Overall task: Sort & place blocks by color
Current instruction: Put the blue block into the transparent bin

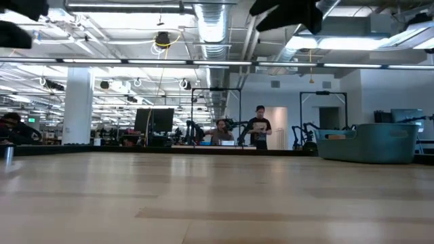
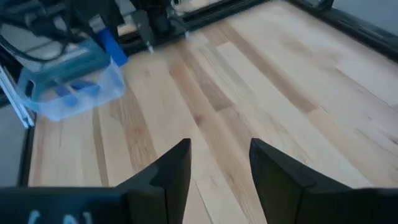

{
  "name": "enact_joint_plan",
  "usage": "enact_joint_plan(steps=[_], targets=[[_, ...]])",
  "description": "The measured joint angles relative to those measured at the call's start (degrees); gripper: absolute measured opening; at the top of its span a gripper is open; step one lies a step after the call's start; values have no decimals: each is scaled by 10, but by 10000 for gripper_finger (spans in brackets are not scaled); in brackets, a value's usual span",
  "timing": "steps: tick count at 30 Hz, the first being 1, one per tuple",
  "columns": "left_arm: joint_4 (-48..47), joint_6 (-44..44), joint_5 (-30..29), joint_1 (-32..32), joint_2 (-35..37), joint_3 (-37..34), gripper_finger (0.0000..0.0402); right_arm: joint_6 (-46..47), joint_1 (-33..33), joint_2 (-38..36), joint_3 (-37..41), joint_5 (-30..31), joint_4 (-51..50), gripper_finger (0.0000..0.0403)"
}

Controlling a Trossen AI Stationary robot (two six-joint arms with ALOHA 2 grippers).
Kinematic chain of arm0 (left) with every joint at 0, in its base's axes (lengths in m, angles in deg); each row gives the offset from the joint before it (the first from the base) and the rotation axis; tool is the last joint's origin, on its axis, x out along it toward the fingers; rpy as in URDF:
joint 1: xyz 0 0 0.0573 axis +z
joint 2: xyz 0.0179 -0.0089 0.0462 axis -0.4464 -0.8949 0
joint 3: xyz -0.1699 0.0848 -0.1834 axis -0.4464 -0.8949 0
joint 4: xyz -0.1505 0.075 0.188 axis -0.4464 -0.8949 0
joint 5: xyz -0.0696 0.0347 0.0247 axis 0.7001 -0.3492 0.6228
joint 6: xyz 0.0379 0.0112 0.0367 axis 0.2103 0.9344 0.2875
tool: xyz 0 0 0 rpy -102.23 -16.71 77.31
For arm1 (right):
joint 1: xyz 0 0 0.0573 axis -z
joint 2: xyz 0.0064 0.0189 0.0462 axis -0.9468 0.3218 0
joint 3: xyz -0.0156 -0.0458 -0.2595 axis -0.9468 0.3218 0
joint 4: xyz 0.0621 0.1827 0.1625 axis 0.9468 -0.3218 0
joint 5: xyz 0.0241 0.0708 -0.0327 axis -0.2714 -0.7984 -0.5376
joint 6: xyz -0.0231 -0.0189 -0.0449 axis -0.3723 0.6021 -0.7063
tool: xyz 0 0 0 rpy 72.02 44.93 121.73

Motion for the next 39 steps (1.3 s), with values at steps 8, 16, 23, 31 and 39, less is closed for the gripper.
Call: enact_joint_plan(steps=[8, 16, 23, 31, 39], targets=[[30, -92, 70, -66, 3, -20, 75, 22, -5, 9, 1, -2, 0, 176], [98, -173, 67, -129, 5, -61, 76, 60, -14, 32, 0, -11, 17, 176], [92, -187, 67, -132, 3, -54, 89, 69, -18, 32, 0, -8, 29, 176], [84, -171, 36, -133, 1, -33, 85, 69, -20, 32, 0, -7, 29, 176], [83, -158, 2, -132, 1, 4, 86, 31, -15, 32, 0, -4, 27, 178]])
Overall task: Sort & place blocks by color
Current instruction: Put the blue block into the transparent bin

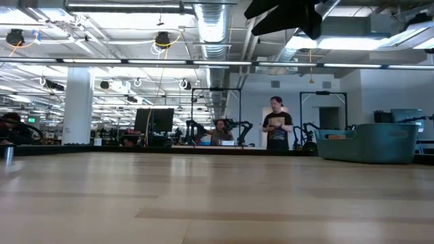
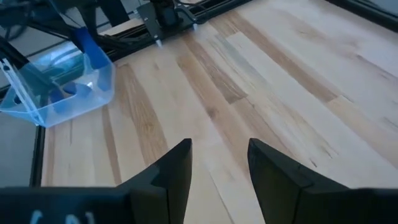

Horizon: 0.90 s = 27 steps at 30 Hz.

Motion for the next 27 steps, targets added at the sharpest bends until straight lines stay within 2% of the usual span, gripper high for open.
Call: enact_joint_plan(steps=[9, 15, 21, 24, 27], targets=[[44, -14, 4, -3, 2, 30, 87, -55, 24, 0, 0, -8, -1, 178], [103, -35, 36, -17, 4, 33, 87, -57, 30, 0, 0, -9, -42, 183], [156, -48, 37, -21, 3, 33, 87, -53, 28, 0, 0, -10, -67, 183], [146, -31, 30, -21, 3, 33, 87, -53, 30, 0, 0, -10, -79, 180], [118, -19, -1, -21, 2, 31, 87, -52, 36, 0, 0, -9, -93, 181]])
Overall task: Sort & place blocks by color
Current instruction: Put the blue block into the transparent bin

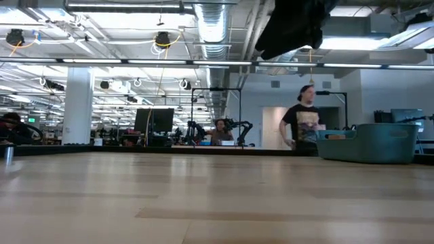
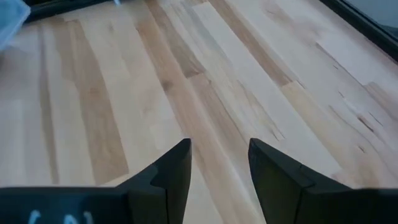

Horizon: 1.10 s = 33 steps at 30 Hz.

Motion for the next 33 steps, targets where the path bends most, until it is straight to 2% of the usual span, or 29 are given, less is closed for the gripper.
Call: enact_joint_plan(steps=[4, 8, 11, 15, 19, 25, 30, 33], targets=[[-91, -6, -47, 2, -4, -3, 87, 0, 5, 0, 0, 1, -7, 184], [-166, -14, -41, 14, -5, -4, 87, 0, 5, 0, 0, 2, -7, 184], [-194, 6, -60, 22, -5, -3, 87, 0, 5, 0, 0, 2, -7, 182], [-221, 26, -117, 38, -4, -3, 87, 0, 8, 0, 0, 2, -8, 180], [-201, 50, -162, 66, -4, -3, 87, 0, 8, 0, 0, 12, -9, 183], [-127, 167, -181, 92, -4, 25, 87, -3, 15, 0, 0, 15, -9, 185], [-48, 196, -292, 95, -3, 37, 87, -17, 25, 0, 0, 15, -9, 181], [24, 214, -301, 93, -3, 31, 87, -33, 37, 0, 11, 15, 5, 180]])
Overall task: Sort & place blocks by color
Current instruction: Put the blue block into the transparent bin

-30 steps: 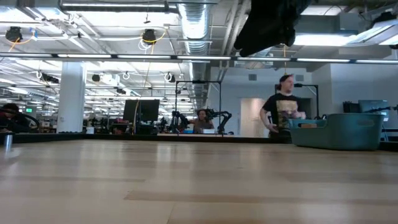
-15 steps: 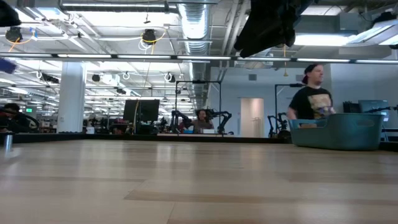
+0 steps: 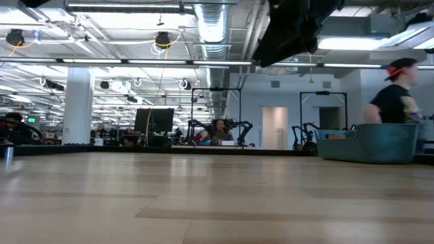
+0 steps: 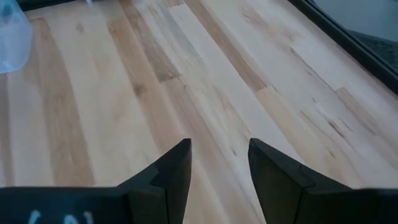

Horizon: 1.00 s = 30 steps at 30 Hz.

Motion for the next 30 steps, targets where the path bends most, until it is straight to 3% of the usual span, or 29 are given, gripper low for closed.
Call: enact_joint_plan(steps=[7, 11, 16, 25, 30], targets=[[65, -72, 69, -72, 0, -52, 87, -2, 28, 0, 12, -64, 26, 183], [67, -147, 149, -136, 8, -37, 87, -5, 13, 0, 12, -86, 39, 180], [64, -231, 171, -199, 1, -32, 87, -40, 4, 0, 12, -89, 55, 176], [2, -327, 232, -195, -93, -98, 96, -23, 24, 0, 12, -88, 54, 181], [-25, -374, 277, -177, -100, -124, 116, -15, 21, -1, 12, -90, 45, 185]])
